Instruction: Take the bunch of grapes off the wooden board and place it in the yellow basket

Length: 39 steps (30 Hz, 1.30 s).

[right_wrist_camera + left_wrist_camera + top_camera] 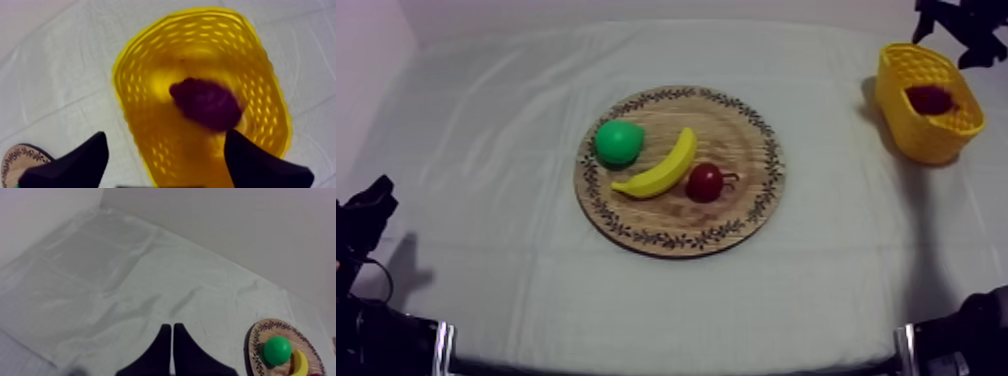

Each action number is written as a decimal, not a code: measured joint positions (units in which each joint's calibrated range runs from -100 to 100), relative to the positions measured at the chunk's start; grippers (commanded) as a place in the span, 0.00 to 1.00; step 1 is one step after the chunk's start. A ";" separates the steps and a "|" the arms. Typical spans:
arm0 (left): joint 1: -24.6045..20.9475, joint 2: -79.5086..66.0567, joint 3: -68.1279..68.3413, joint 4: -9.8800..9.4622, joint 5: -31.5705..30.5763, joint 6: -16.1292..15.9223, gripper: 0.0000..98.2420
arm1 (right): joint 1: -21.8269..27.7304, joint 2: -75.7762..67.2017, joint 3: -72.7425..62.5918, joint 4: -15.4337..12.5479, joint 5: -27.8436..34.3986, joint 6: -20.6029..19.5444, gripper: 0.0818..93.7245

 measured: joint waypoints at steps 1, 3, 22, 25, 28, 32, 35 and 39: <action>0.00 0.00 0.00 0.00 0.00 0.00 0.00 | 0.00 -1.19 0.69 -0.31 0.00 0.22 0.85; 0.00 0.00 0.00 0.00 0.00 0.00 0.00 | -0.20 -4.18 2.70 -0.59 0.06 0.78 0.82; 0.00 0.00 0.00 0.00 0.00 0.00 0.00 | -13.57 -50.69 30.56 2.71 2.43 -2.78 0.31; 0.00 0.00 0.00 0.00 0.00 0.00 0.00 | -14.65 -57.35 35.00 2.76 1.08 -2.62 0.17; 0.00 0.00 0.00 0.00 0.00 0.00 0.00 | -14.52 -63.49 39.64 2.53 -1.40 -1.91 0.07; 0.00 0.00 0.00 0.00 0.00 0.00 0.00 | -14.00 -71.25 47.51 1.57 -6.38 -0.81 0.02; 0.00 0.00 0.00 0.00 0.00 0.00 0.00 | -13.66 -77.32 54.02 1.31 -10.90 -0.09 0.01; 0.00 0.00 0.00 0.00 0.00 0.00 0.00 | -13.54 -84.18 63.44 1.18 -17.45 0.64 0.00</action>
